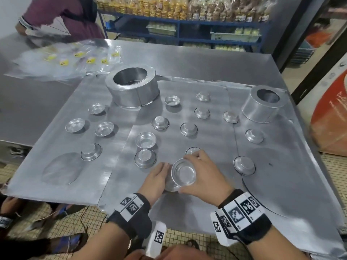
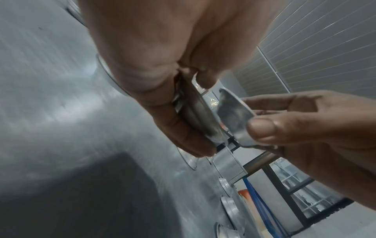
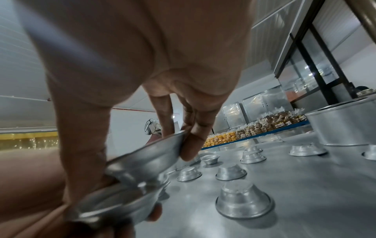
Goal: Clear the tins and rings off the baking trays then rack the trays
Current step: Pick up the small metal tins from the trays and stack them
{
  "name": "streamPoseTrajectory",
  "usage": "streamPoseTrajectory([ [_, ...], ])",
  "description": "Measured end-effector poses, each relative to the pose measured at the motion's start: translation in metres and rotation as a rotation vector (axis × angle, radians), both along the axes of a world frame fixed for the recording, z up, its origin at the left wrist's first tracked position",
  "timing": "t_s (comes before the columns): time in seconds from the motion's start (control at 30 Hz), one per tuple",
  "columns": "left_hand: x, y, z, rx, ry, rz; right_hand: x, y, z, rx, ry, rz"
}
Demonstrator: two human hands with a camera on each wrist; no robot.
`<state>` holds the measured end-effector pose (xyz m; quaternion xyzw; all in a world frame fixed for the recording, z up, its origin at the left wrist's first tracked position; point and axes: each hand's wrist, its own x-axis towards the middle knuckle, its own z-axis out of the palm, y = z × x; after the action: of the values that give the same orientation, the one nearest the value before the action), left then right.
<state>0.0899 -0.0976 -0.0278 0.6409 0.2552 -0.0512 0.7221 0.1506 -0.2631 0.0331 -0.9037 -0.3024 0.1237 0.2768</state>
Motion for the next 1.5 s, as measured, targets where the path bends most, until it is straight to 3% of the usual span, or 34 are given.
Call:
streamPoseTrajectory([
  [0.13, 0.007, 0.006, 0.004, -0.083, 0.009, -0.07, -0.002, 0.019, 0.002, -0.028, 0.023, 0.038],
  [0.43, 0.021, 0.028, -0.007, 0.05, -0.067, -0.243, -0.003, 0.042, -0.007, -0.045, 0.026, -0.027],
  [0.77, 0.031, 0.031, -0.014, 0.148, -0.041, -0.458, -0.008, 0.012, -0.012, -0.055, 0.153, -0.054],
  [0.87, 0.036, 0.028, -0.017, 0.184, -0.049, -0.505, -0.009, -0.009, -0.016, -0.14, 0.134, -0.196],
  [1.0, 0.041, 0.022, -0.014, 0.219, -0.051, -0.586, -0.008, -0.043, -0.032, -0.422, 0.105, -0.429],
  [1.13, 0.046, 0.015, -0.011, 0.191, 0.005, -0.602, -0.015, -0.065, -0.039, -0.552, 0.137, -0.556],
  [1.4, 0.056, 0.004, -0.009, 0.202, 0.01, -0.601, -0.023, -0.069, -0.047, -0.392, 0.104, -0.612],
  [1.5, 0.058, 0.003, -0.009, 0.181, 0.024, -0.617, -0.026, -0.066, -0.043, -0.155, 0.091, -0.707],
])
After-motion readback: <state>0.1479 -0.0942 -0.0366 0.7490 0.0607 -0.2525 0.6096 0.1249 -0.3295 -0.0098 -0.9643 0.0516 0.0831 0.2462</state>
